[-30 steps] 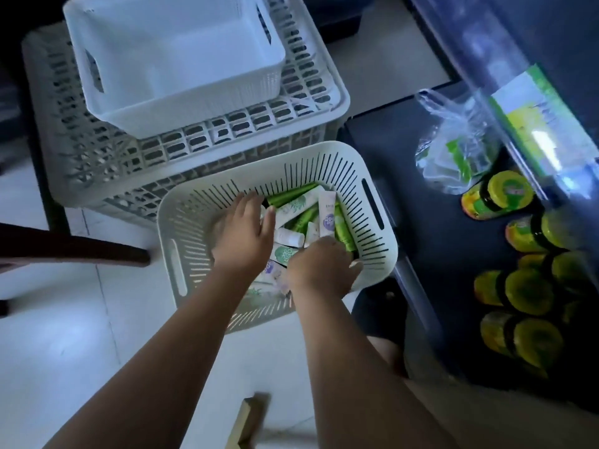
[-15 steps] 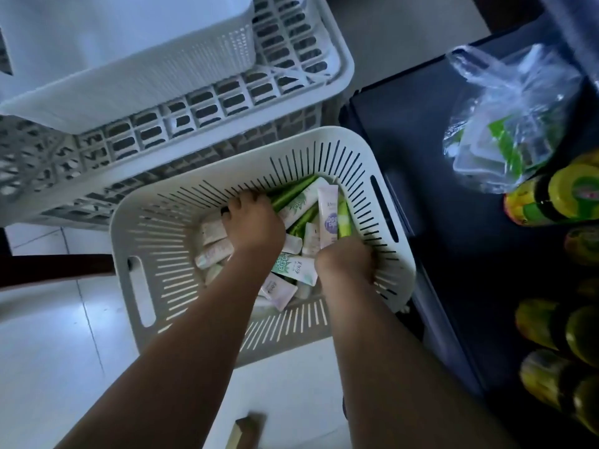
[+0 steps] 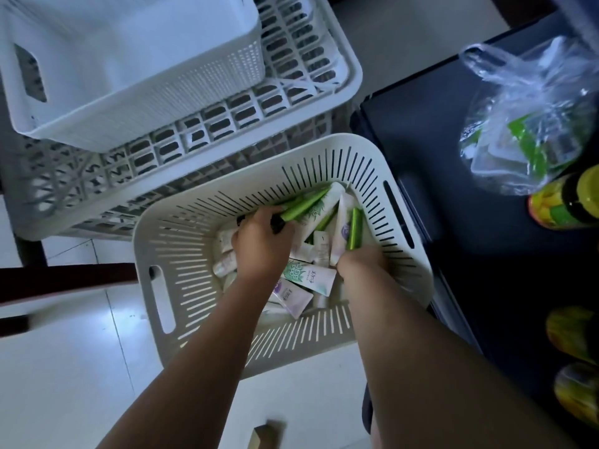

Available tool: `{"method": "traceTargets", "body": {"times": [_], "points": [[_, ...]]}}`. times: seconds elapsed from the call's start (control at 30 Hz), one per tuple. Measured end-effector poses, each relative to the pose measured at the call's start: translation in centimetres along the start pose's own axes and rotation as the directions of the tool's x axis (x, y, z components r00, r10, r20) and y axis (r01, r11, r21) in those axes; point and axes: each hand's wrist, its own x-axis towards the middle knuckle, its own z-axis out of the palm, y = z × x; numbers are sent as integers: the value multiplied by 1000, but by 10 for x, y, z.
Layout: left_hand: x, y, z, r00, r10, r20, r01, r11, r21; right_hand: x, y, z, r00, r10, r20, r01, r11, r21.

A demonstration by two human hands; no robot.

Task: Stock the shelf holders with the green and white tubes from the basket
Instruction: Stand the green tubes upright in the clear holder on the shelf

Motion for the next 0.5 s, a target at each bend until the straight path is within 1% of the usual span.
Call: {"method": "traceTargets", "body": {"times": [0.07,0.13,0.2,0.27,0.37,0.5], "points": [[-5,4,-9,998,-50,-35,44,987,-156,3,-2,5,1000,0,10,0,999,45],[-12,9,-18,998,-49,-47,33,957,-288,-4,-4,2,1000,-9,18,8,996,90],[-17,14,-25,998,-45,-37,26,919,-394,-10,-2,-5,999,-24,-23,26,994,107],[-22,19,-29,998,-49,-31,29,891,-453,-14,2,-13,991,-81,-109,89,993,76],[-26,26,-34,998,-62,-16,44,845,-533,-28,1,-25,953,-205,-225,209,978,-6],[-33,36,-39,996,-88,-11,62,787,-614,-44,2,-27,887,-340,-313,360,933,5]]}}
